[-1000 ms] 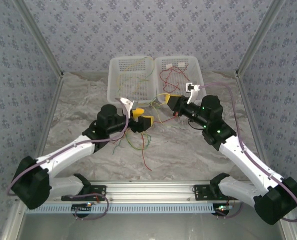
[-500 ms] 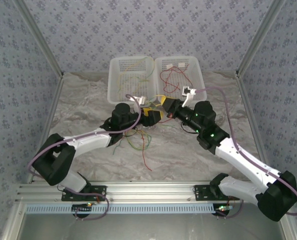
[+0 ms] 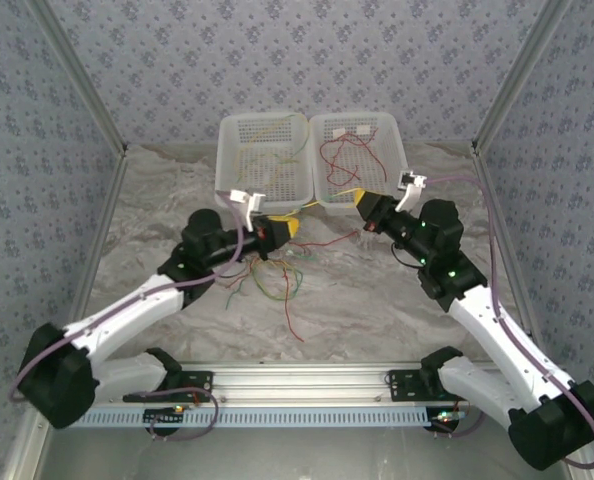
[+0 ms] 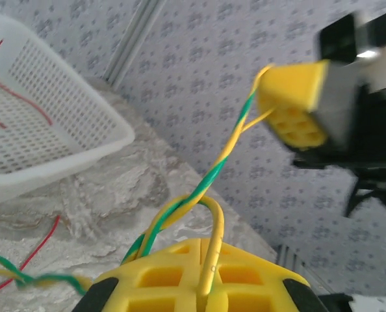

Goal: Untangle the cables

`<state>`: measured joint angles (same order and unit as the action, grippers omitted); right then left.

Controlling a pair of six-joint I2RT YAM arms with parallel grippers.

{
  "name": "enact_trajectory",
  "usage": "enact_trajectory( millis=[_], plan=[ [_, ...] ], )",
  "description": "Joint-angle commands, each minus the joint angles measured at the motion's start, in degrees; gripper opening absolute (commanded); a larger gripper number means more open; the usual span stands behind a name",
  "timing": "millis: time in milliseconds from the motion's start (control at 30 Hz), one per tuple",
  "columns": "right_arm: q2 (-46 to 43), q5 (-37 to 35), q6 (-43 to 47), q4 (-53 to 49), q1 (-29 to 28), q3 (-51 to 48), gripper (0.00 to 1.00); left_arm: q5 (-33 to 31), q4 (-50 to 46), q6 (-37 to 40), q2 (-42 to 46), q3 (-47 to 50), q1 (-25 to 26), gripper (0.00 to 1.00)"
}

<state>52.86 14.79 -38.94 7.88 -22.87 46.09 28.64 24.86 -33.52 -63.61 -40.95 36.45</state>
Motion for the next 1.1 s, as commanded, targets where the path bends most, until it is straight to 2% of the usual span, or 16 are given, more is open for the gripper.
enact_trajectory(
  millis=[0, 133, 333, 467, 633, 800, 933, 1067],
  plan=[
    [-1.74, -6.27, -0.14, 2.26, 7.28, 1.39, 0.00, 5.43, -14.31, 3.52, 5.29, 2.74, -5.79, 0.00],
    [-2.52, -6.17, 0.33, 1.58, 11.10, 0.94, 0.00, 3.06, -22.95, 8.37, 10.84, 2.02, -9.33, 0.00],
    [-4.01, -4.45, 0.79, -0.82, 19.04, 0.79, 0.00, 4.82, -23.57, 9.58, 12.91, 2.63, -17.07, 0.00],
    [-5.65, -3.19, 0.65, -2.25, 24.02, -0.03, 0.00, 4.20, -22.90, 10.82, 13.16, 1.89, -19.01, 0.00],
    [-8.21, -2.26, 1.71, -4.80, 28.54, -0.04, 0.00, -3.96, -22.83, 9.39, 13.83, 0.94, -22.31, 0.00],
    [-9.92, 0.45, 0.75, -6.48, 34.86, 0.11, 0.00, -10.58, -19.17, 4.33, 14.88, 2.02, -30.15, 0.00],
    [-11.40, 1.90, 0.27, -7.19, 38.14, 0.09, 0.00, -11.45, -15.89, 2.08, 14.10, 1.86, -35.58, 0.00],
    [-12.07, 2.99, 0.20, -7.40, 38.78, 0.29, 0.00, -9.76, -20.51, 5.95, 9.60, -4.98, -35.24, 0.00]
  ],
)
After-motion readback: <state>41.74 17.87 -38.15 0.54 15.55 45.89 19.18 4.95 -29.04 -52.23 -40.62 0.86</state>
